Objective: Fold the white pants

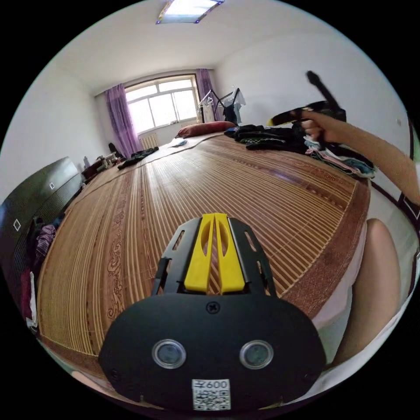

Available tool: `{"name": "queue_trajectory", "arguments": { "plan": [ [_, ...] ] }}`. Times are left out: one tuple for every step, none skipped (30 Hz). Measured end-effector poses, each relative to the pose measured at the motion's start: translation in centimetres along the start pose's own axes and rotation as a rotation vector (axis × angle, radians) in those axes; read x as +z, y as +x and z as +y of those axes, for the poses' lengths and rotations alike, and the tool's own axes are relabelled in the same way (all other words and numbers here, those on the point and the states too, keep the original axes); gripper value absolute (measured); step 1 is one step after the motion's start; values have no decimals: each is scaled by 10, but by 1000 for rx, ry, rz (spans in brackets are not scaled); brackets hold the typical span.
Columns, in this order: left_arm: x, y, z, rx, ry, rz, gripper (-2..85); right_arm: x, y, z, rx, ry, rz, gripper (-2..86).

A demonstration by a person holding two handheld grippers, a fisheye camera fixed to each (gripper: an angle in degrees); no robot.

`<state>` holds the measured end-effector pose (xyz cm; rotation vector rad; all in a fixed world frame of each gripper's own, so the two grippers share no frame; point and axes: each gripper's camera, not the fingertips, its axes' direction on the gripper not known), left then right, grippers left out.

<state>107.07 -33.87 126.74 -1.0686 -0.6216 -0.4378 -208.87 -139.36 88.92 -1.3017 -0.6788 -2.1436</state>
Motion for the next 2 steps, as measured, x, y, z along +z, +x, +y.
{"name": "queue_trajectory", "arguments": {
  "plan": [
    [-7, 11, 3, 37, 22, -1, 9, 30, 6, -16, 17, -42, 29, 115],
    [-12, 20, 6, 60, 37, -10, 9, 61, 12, -30, 27, -85, 66, 115]
  ]
}}
